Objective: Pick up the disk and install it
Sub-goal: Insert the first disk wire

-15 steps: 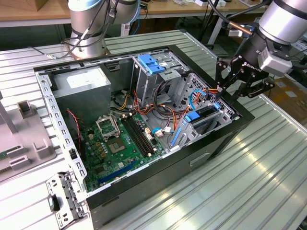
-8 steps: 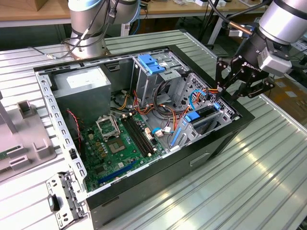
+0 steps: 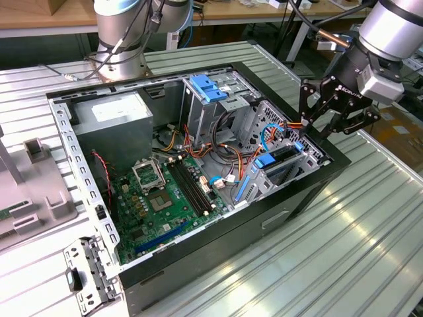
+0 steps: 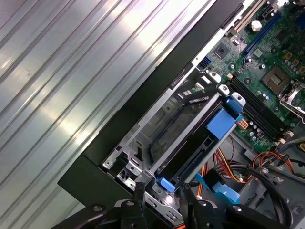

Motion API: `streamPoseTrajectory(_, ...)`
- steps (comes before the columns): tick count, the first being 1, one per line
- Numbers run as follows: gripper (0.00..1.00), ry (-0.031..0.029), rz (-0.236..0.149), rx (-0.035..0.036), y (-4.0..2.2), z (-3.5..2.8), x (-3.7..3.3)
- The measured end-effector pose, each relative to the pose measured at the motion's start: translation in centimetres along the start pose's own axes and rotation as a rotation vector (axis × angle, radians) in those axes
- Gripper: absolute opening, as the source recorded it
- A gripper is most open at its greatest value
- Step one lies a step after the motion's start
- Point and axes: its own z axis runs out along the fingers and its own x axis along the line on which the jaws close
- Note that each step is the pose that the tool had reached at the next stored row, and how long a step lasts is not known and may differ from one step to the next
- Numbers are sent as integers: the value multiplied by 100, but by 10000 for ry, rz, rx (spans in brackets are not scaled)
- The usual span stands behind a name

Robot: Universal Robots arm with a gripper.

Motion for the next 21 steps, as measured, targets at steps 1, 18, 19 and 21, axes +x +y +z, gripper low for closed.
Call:
streamPoseTrajectory(1, 42, 0, 0, 0, -5, 1, 4)
streamPoseTrajectory(18, 42, -4, 0, -3, -195, 38, 20)
streamPoseTrajectory(19, 42, -4, 0, -2, -211, 38, 22)
streamPoseTrajectory(21, 42, -5, 0, -3, -262, 41, 35)
